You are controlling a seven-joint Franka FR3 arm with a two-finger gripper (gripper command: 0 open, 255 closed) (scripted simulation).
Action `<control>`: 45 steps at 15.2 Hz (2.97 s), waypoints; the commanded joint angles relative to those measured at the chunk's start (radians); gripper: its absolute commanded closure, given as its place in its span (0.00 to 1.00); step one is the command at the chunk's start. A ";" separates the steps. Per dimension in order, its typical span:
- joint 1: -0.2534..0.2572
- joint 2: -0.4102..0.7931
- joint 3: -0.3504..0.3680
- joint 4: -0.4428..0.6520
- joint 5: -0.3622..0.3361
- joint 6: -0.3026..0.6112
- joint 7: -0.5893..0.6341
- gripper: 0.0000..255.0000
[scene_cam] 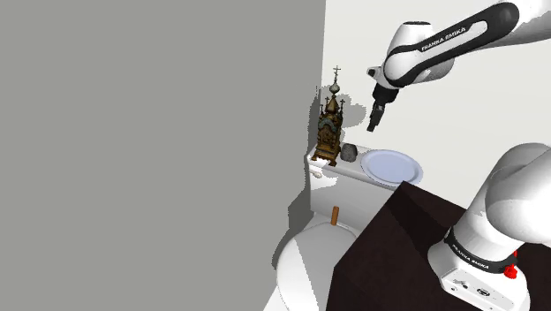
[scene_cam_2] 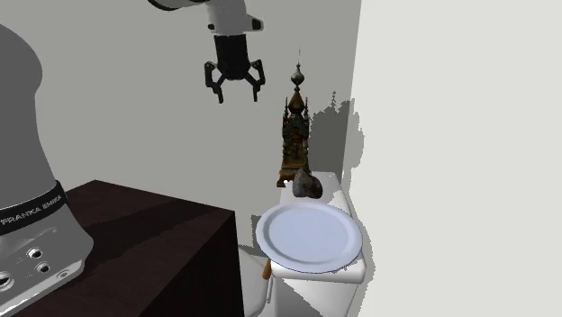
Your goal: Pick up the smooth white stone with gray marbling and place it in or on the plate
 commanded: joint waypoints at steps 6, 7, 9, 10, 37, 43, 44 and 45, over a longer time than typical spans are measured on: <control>0.119 0.327 -0.177 0.107 0.301 0.179 -0.391 0.00; 0.127 0.382 -0.188 0.133 0.375 0.188 -0.466 0.00; 0.116 0.493 -0.185 0.192 0.525 0.192 -0.615 0.00; 0.095 0.546 -0.168 0.225 0.591 0.190 -0.682 0.00; -0.239 1.170 0.116 0.766 0.983 0.146 -1.116 0.00; -0.239 1.171 0.117 0.766 0.983 0.146 -1.114 1.00; -0.239 1.171 0.116 0.768 0.982 0.145 -1.114 1.00; -0.240 1.172 0.116 0.770 0.982 0.144 -1.114 1.00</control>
